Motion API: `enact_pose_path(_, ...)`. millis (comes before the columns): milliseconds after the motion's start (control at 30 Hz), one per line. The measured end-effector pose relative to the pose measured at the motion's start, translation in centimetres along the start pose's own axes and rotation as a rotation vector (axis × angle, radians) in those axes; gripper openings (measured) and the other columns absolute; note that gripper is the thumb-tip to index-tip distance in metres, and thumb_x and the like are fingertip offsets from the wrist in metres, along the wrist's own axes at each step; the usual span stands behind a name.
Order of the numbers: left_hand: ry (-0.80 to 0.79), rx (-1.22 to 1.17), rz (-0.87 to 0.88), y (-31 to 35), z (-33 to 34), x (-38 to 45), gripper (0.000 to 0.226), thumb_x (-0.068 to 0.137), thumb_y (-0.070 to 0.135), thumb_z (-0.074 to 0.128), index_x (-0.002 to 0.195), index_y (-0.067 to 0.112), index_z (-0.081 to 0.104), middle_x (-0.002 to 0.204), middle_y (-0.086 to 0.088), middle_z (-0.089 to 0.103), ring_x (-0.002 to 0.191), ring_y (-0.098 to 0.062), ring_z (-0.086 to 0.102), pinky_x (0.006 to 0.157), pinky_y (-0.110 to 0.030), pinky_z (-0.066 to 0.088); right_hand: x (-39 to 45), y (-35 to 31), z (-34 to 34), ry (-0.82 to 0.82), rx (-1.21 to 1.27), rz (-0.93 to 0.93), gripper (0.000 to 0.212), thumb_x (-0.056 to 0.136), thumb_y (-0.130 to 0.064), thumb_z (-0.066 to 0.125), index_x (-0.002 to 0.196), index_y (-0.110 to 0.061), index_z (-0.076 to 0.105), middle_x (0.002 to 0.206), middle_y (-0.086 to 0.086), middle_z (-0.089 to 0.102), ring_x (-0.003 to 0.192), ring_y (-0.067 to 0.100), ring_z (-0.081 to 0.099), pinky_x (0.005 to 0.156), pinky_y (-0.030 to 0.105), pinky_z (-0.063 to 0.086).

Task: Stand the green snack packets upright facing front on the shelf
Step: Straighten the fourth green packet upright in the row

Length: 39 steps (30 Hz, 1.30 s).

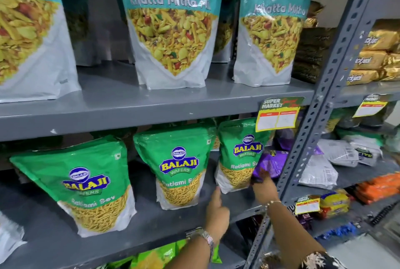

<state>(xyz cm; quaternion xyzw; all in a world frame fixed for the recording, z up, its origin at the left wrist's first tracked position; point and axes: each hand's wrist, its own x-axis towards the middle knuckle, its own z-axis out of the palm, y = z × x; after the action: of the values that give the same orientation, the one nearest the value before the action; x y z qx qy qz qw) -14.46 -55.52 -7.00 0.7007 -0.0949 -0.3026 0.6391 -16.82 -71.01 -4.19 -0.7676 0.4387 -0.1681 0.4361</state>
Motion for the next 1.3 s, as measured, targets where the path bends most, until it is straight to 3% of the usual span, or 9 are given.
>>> enact_pose_path(67, 0.029, 0.142, 0.005, 0.8, 0.0, 1.8, 0.084, 0.078, -0.002, 0.037, 0.149, 0.036, 0.013, 0.11, -0.007, 0.066, 0.063, -0.023, 0.056, 0.048, -0.028, 0.042, 0.6, 0.3, -0.5, -0.112, 0.046, -0.003, 0.037, 0.089, 0.007, 0.048, 0.124, 0.001, 0.055, 0.097, 0.012, 0.066, 0.086, 0.03, 0.06, 0.075, 0.027, 0.051)
enact_pose_path(200, 0.101, 0.225, 0.154, 2.0, -0.1, 4.4, 0.068, 0.087, -0.002, 0.04, 0.147, 0.024, 0.021, 0.14, -0.015, 0.051, 0.121, -0.031, 0.055, 0.093, -0.027, 0.044, 1.8, 0.1, -0.8, -0.272, 0.034, -0.009, 0.054, 0.088, 0.006, 0.043, 0.138, -0.015, 0.043, 0.113, 0.01, 0.061, 0.094, 0.023, 0.055, 0.079, 0.028, 0.046)
enact_pose_path(333, 0.025, 0.213, 0.19, 2.2, -0.4, 5.4, 0.063, 0.085, -0.013, 0.04, 0.143, 0.011, 0.033, 0.142, -0.014, 0.049, 0.128, -0.028, 0.05, 0.107, -0.036, 0.043, 2.3, 0.3, 0.1, -0.255, 0.071, -0.047, 0.051, 0.09, -0.002, 0.048, 0.138, -0.016, 0.042, 0.131, 0.008, 0.058, 0.112, 0.02, 0.053, 0.098, 0.029, 0.041)
enact_pose_path(500, 0.001, 0.185, 0.18, 2.2, -0.3, 5.1, 0.066, 0.086, -0.013, 0.038, 0.147, 0.012, 0.027, 0.145, -0.013, 0.046, 0.132, -0.028, 0.047, 0.106, -0.034, 0.04, 2.1, 1.1, 1.1, -0.254, 0.27, 0.003, 0.061, 0.082, 0.007, 0.052, 0.137, -0.017, 0.04, 0.13, 0.014, 0.058, 0.121, 0.031, 0.055, 0.109, 0.047, 0.042)
enact_pose_path(667, 0.018, 0.179, 0.166, 1.9, -0.2, 4.4, 0.069, 0.084, -0.015, 0.038, 0.146, 0.015, 0.029, 0.142, -0.013, 0.049, 0.13, -0.028, 0.049, 0.106, -0.039, 0.043, 0.9, 1.3, 0.6, -0.288, 0.349, 0.028, 0.073, 0.077, 0.011, 0.049, 0.139, -0.025, 0.038, 0.125, 0.003, 0.059, 0.105, 0.021, 0.054, 0.078, 0.025, 0.045)
enact_pose_path(833, -0.005, 0.201, 0.246, 2.3, 1.0, 3.2, 0.07, 0.083, -0.017, 0.04, 0.144, 0.013, 0.03, 0.143, -0.013, 0.048, 0.13, -0.027, 0.048, 0.109, -0.04, 0.042, 0.7, 1.7, -0.1, -0.266, 0.324, 0.027, 0.074, 0.076, 0.016, 0.043, 0.14, -0.021, 0.038, 0.127, 0.008, 0.06, 0.12, 0.027, 0.053, 0.11, 0.045, 0.04)
enact_pose_path(967, 0.042, 0.184, 0.176, 2.9, 1.4, 3.9, 0.05, 0.096, -0.006, 0.034, 0.145, 0.003, 0.029, 0.147, -0.016, 0.041, 0.129, -0.019, 0.044, 0.101, -0.022, 0.039, 1.0, 1.4, -0.3, -0.27, 0.31, 0.022, 0.073, 0.077, 0.014, 0.048, 0.14, -0.021, 0.037, 0.128, 0.01, 0.06, 0.116, 0.027, 0.055, 0.098, 0.04, 0.046)
enact_pose_path(1067, 0.013, 0.12, 0.153, 2.9, 0.7, 4.1, 0.056, 0.09, -0.011, 0.037, 0.143, 0.008, 0.034, 0.143, -0.013, 0.047, 0.125, -0.019, 0.049, 0.106, -0.032, 0.038, 0.7, 1.1, 0.0, -0.3, 0.317, 0.013, 0.072, 0.077, 0.012, 0.051, 0.14, -0.022, 0.038, 0.127, 0.008, 0.061, 0.114, 0.024, 0.055, 0.091, 0.036, 0.05)
enact_pose_path(1300, 0.019, 0.13, 0.218, 2.6, 0.1, 4.1, 0.066, 0.081, -0.017, 0.041, 0.141, 0.011, 0.037, 0.136, -0.016, 0.054, 0.125, -0.03, 0.053, 0.105, -0.045, 0.045, 0.7, 1.2, 0.5, -0.293, 0.286, 0.005, 0.076, 0.075, 0.009, 0.051, 0.141, -0.025, 0.037, 0.131, 0.006, 0.059, 0.123, 0.026, 0.052, 0.111, 0.049, 0.04)
